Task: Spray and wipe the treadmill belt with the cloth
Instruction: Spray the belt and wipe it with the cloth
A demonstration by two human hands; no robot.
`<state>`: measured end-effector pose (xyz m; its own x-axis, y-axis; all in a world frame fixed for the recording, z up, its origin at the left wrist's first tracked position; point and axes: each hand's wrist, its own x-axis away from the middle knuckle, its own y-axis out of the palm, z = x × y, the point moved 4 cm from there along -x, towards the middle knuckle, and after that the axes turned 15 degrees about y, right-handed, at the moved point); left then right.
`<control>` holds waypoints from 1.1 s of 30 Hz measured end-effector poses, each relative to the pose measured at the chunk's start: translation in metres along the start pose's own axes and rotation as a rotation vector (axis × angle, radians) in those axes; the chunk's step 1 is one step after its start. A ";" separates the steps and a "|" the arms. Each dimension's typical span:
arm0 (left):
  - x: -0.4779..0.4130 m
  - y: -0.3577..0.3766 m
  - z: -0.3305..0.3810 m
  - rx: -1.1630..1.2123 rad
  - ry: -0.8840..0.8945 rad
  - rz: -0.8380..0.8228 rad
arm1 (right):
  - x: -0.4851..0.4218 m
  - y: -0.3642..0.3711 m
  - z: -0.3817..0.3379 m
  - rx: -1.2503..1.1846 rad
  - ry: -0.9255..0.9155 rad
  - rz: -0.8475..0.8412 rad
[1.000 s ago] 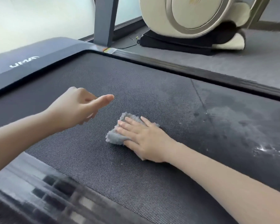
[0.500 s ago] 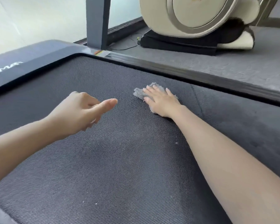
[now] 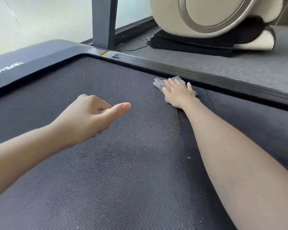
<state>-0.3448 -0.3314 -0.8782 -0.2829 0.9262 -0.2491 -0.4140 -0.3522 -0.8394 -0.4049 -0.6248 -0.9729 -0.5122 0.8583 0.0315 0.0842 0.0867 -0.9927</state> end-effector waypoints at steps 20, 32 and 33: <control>0.033 -0.019 -0.012 0.017 0.011 -0.034 | 0.109 0.004 -0.016 -0.033 -0.188 -0.031; 0.051 -0.046 -0.005 0.005 0.074 -0.016 | 0.344 0.033 -0.051 -0.073 -0.895 0.002; 0.054 -0.047 -0.005 0.008 0.075 -0.020 | 0.333 0.028 -0.044 -0.066 -0.850 -0.011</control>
<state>-0.3360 -0.2645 -0.8549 -0.2089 0.9406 -0.2677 -0.4259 -0.3339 -0.8409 -0.5355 -0.3137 -0.9855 -0.9786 0.1880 -0.0838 0.1120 0.1447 -0.9831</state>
